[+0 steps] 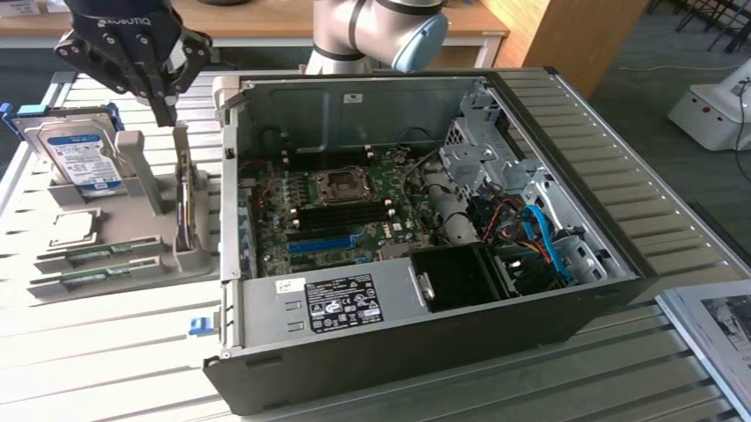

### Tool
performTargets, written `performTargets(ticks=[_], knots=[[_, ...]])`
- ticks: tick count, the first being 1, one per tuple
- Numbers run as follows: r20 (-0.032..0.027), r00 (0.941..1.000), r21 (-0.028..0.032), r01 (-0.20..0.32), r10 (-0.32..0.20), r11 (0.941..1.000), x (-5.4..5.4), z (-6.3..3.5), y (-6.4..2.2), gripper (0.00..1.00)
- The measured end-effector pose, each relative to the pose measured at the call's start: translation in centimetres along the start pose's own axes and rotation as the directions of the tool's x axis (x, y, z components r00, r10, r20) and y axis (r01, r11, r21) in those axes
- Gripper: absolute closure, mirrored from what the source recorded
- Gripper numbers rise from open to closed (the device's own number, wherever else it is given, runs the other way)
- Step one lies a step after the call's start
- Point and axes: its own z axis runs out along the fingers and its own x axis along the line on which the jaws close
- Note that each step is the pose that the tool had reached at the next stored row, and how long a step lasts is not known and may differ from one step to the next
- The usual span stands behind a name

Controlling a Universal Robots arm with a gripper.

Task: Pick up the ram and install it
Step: 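Reach for the ram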

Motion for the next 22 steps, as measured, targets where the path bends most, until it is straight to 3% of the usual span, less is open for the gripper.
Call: performTargets(ticks=[22], knots=[[0.0, 1.0, 0.0, 0.0, 0.0, 1.0, 2.8, 0.11, -0.22, 0.9]])
